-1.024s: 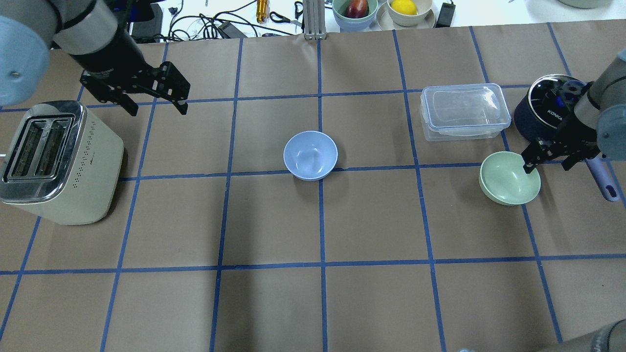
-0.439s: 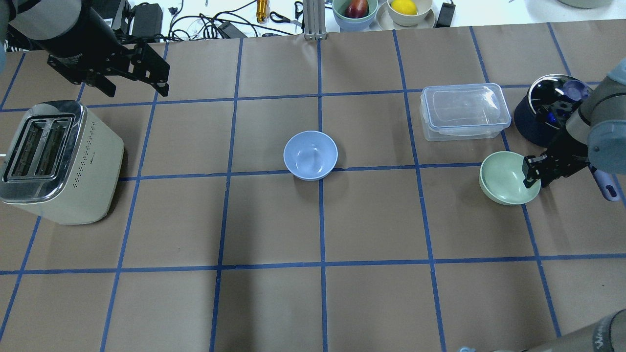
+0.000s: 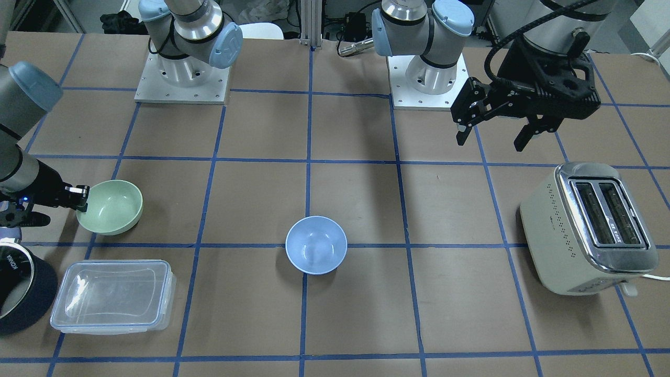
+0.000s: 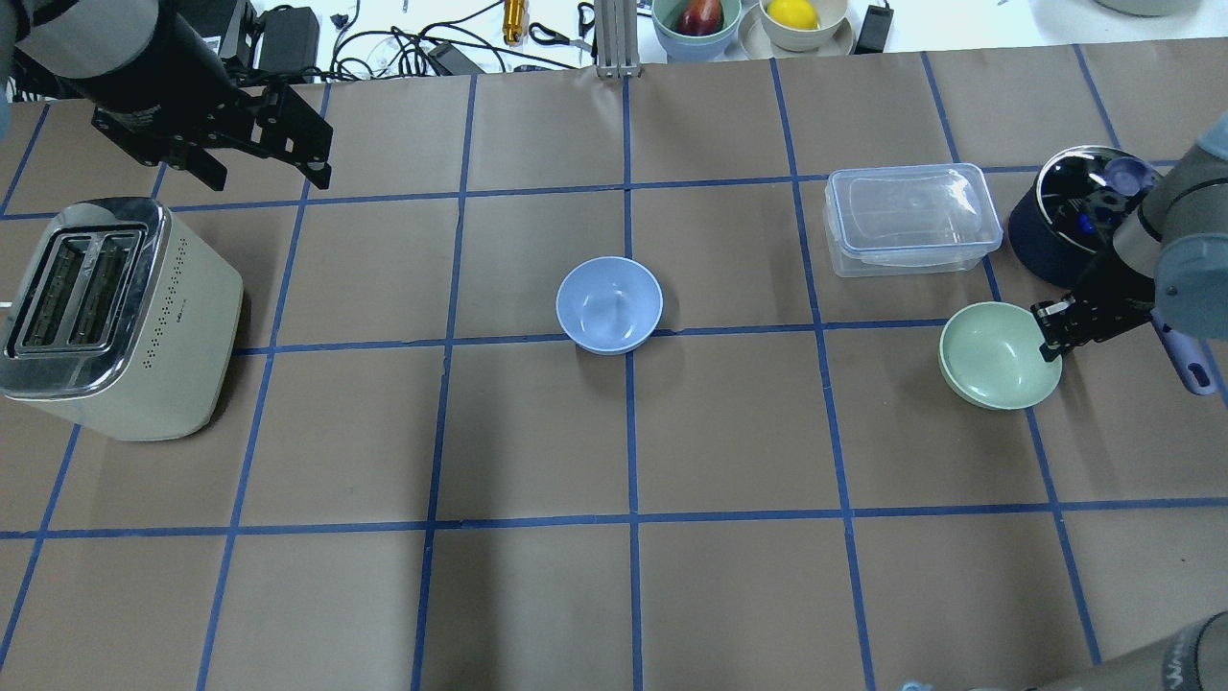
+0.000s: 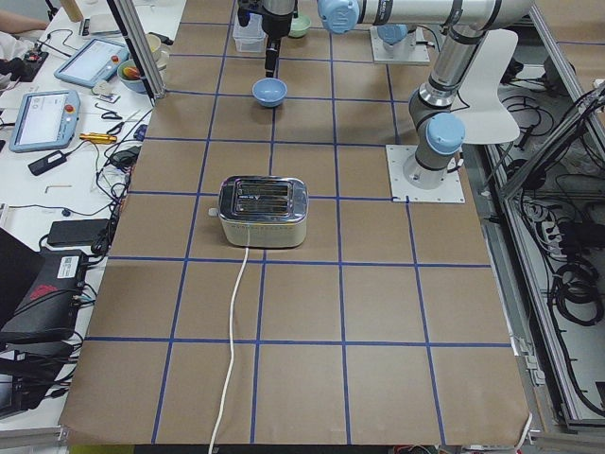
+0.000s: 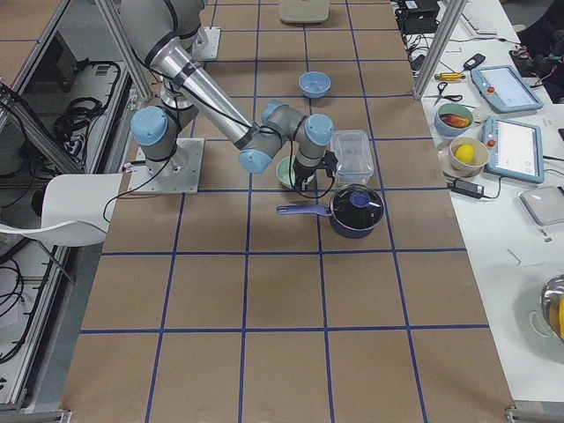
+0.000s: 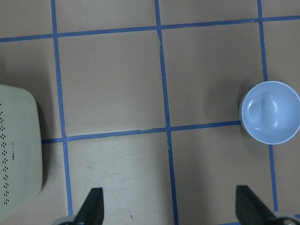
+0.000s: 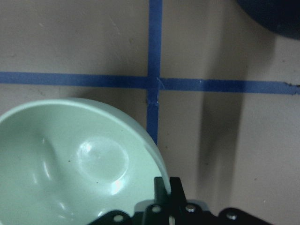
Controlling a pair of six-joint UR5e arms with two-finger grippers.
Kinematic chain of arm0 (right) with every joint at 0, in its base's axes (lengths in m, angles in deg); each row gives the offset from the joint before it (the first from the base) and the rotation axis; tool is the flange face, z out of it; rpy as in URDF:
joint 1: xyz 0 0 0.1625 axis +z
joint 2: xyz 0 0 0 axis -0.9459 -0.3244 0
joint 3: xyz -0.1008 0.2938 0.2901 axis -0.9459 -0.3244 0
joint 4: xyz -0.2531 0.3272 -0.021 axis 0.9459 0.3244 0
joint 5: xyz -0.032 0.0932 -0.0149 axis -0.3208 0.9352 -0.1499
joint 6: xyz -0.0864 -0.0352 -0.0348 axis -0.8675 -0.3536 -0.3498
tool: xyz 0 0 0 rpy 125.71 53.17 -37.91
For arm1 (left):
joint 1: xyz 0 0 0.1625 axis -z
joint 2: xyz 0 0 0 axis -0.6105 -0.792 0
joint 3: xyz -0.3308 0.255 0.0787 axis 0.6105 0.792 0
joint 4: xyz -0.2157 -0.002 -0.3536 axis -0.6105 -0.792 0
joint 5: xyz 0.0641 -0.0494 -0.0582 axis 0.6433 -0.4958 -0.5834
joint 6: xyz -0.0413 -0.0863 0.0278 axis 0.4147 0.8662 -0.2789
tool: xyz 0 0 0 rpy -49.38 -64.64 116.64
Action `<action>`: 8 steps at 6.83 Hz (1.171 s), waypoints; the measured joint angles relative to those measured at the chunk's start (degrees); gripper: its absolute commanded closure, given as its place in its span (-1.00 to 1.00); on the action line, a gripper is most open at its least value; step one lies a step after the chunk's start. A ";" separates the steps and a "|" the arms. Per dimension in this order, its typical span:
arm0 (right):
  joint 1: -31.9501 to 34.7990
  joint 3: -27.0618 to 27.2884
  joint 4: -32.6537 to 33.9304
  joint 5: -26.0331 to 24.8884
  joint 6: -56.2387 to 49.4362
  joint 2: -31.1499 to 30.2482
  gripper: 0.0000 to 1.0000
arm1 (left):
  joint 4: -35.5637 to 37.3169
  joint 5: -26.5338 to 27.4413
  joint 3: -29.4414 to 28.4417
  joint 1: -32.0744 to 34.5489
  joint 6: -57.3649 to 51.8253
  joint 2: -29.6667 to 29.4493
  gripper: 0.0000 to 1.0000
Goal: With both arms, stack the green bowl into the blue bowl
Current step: 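Lift and carry the pale green bowl over the light blue bowl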
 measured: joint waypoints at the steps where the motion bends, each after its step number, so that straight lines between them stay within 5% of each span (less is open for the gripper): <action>1: 0.59 -1.63 -0.91 3.01 0.34 -0.26 1.00 | -0.36 0.05 -0.06 0.00 -0.05 -0.02 -1.00; 6: 22.04 -11.07 -4.21 8.24 11.36 1.43 1.00 | -0.52 -0.18 -0.58 -0.09 -0.11 -0.52 -1.00; 8: 31.34 -18.02 -4.06 8.45 25.69 6.19 1.00 | -0.31 -0.17 -0.65 -0.11 -0.22 -0.55 -1.00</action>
